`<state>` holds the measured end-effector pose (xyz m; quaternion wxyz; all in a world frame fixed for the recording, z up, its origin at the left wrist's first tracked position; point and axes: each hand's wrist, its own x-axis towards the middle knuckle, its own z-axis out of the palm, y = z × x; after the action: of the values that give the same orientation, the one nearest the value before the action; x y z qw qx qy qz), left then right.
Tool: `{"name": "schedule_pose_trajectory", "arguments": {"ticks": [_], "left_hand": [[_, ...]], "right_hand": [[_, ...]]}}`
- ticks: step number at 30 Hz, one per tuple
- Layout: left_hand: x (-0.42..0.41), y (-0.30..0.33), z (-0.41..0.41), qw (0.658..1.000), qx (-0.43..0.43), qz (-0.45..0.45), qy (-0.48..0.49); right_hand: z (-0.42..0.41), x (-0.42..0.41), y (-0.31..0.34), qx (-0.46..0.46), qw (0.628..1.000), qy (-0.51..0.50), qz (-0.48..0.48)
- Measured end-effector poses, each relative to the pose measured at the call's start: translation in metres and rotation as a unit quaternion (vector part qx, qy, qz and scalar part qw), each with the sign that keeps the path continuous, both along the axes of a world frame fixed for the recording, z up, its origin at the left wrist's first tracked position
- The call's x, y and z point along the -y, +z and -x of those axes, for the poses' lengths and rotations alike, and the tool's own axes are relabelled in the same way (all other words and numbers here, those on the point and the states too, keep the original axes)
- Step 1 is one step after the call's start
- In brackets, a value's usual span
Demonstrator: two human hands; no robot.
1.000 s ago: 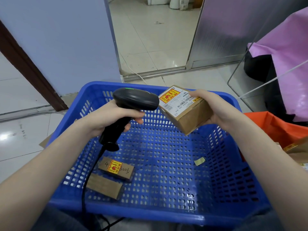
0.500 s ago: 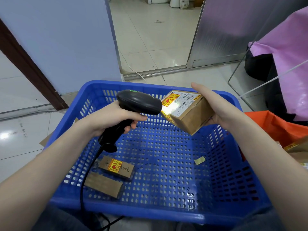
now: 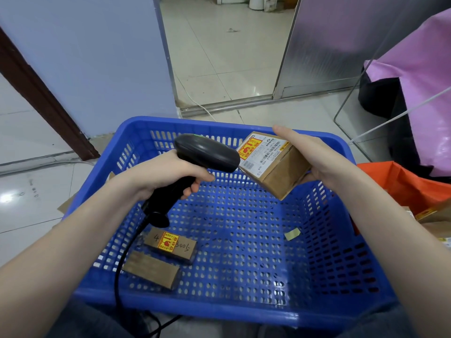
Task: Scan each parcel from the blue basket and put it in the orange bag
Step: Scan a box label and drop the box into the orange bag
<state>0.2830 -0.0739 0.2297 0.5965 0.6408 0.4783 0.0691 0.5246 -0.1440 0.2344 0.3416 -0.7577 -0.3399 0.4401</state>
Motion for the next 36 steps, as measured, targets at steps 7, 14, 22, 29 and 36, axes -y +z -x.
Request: {"name": "schedule_pose_trajectory", "arguments": {"ticks": [7,14,22,29,36], "left_hand": [[0.000,0.001,0.000,1.000,0.018,-0.004,0.009],[0.005,0.011,-0.007,0.996,0.080,-0.030,0.022],[0.036,0.014,-0.045,0.987,0.137,-0.067,0.049],[0.077,0.017,-0.124,0.981,0.192,-0.016,0.016],[0.118,0.005,-0.208,0.981,0.191,0.017,-0.010]], "right_hand": [[-0.002,0.000,-0.001,-0.005,1.000,0.004,-0.001],[-0.010,0.008,0.007,-0.051,0.998,-0.006,-0.044],[-0.073,0.067,0.043,-0.043,0.981,-0.108,-0.155],[-0.166,0.163,0.040,0.053,0.970,-0.194,-0.139],[-0.220,0.259,0.002,0.165,0.955,-0.241,-0.054]]}}
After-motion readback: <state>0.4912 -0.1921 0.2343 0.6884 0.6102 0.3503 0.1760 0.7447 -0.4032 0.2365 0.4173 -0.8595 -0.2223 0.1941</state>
